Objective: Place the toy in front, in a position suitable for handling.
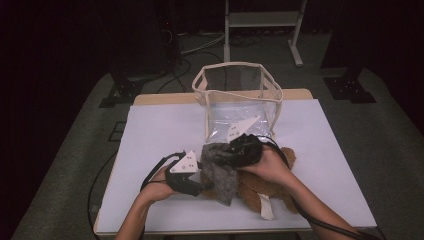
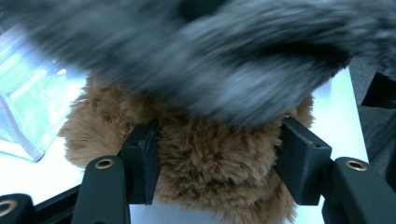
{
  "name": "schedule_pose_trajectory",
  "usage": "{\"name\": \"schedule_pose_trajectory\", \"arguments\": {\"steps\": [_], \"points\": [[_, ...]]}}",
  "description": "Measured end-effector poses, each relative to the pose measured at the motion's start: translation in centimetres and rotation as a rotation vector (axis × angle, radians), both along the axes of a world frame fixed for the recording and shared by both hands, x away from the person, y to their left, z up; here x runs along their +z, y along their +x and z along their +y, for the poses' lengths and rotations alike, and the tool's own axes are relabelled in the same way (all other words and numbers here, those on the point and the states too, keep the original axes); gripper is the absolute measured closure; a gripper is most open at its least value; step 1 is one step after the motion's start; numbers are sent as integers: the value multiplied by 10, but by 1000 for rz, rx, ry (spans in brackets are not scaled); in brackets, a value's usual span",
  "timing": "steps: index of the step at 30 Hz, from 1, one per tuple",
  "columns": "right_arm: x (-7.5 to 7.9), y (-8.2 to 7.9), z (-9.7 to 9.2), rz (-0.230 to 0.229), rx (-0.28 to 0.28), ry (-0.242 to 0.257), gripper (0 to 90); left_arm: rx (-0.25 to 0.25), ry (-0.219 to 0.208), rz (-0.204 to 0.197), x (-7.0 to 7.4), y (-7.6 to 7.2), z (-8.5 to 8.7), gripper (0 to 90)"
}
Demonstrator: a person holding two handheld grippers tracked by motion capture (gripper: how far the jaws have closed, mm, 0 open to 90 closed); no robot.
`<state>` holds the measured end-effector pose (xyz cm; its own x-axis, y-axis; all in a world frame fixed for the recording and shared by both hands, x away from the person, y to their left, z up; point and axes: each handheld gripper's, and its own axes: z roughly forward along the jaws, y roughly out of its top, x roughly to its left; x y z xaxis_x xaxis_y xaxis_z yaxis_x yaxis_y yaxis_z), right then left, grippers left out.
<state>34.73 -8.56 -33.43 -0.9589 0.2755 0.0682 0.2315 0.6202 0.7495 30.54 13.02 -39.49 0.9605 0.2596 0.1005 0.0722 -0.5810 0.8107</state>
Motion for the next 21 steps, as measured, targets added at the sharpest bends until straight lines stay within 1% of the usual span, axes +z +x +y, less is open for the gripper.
{"name": "schedule_pose_trajectory", "arguments": {"steps": [1,3,5,7,8,9,11,12,14,15,16,17,18,21], "points": [[-1,5,5,2,-3,-12,751,0,4,-1,0,0,1,389],[-4,12,9,16,-17,-17,751,4,1,2,-1,1,3,383],[-6,15,7,27,-25,-15,752,8,3,7,-3,3,6,355],[-6,14,-1,27,-36,-4,754,19,10,10,-3,5,8,311],[-5,13,-7,22,-46,-4,754,22,13,7,-3,5,9,291],[-4,11,-13,10,-46,-7,754,22,6,8,-3,5,10,292],[-1,5,-26,-7,-58,-27,755,24,4,11,-2,6,11,299],[-1,2,-33,-12,-65,-34,756,23,2,10,-1,5,11,307],[-1,-4,-44,-7,-71,-41,756,11,-5,6,0,4,10,345],[-1,-7,-49,-9,-70,-41,756,12,-8,-4,1,4,9,358],[-2,-11,-51,-2,-74,-32,756,12,-7,-12,1,4,7,371],[-2,-14,-52,-4,-66,-23,756,11,-10,-20,2,4,6,381],[-2,-17,-50,-9,-58,-20,756,16,-14,-20,2,4,4,387],[-2,-25,-36,-26,-14,-8,755,22,-14,-21,2,5,4,390]]}}
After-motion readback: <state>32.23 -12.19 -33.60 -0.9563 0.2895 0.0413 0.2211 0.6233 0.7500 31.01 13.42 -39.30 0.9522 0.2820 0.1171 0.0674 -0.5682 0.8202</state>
